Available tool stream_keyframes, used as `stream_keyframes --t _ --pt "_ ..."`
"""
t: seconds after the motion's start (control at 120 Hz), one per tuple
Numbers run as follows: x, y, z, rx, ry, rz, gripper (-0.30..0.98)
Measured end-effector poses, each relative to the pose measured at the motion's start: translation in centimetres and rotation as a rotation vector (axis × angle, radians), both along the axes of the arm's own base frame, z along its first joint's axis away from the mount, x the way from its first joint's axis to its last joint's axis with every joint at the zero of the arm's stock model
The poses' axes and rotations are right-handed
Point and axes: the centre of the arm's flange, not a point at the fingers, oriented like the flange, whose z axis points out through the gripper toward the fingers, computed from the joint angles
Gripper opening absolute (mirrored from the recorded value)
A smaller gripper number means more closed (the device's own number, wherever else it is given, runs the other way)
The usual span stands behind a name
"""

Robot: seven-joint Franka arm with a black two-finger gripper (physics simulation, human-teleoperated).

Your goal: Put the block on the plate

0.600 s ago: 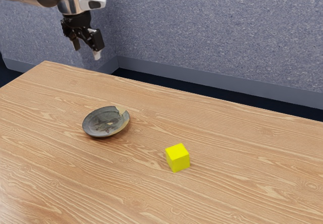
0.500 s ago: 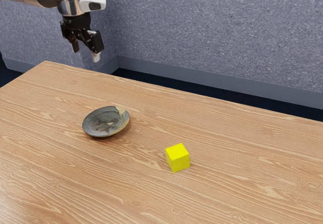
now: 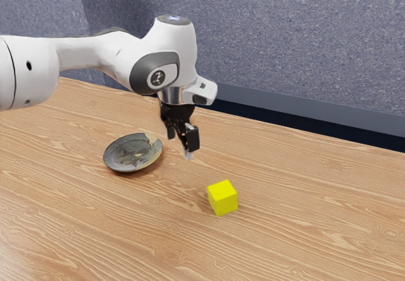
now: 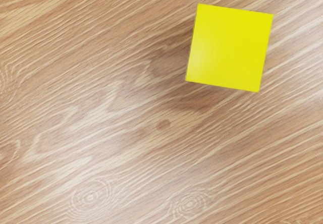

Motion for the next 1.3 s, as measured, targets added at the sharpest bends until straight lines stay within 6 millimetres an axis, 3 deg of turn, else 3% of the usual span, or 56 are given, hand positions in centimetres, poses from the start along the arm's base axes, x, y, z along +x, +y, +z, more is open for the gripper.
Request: stream_keyframes --t 0.242,0.517,0.908,1.3 --pt "0.3 -4.3 -6.1 -0.068 0.013 -0.077 0.69" --pt "1.2 -5.2 -11.0 -0.122 0.005 -0.085 0.69" --pt "5.0 -5.2 -15.1 -0.149 -0.030 -0.136 0.69" --pt "5.4 -4.9 -17.7 -0.147 -0.010 -0.166 0.66"
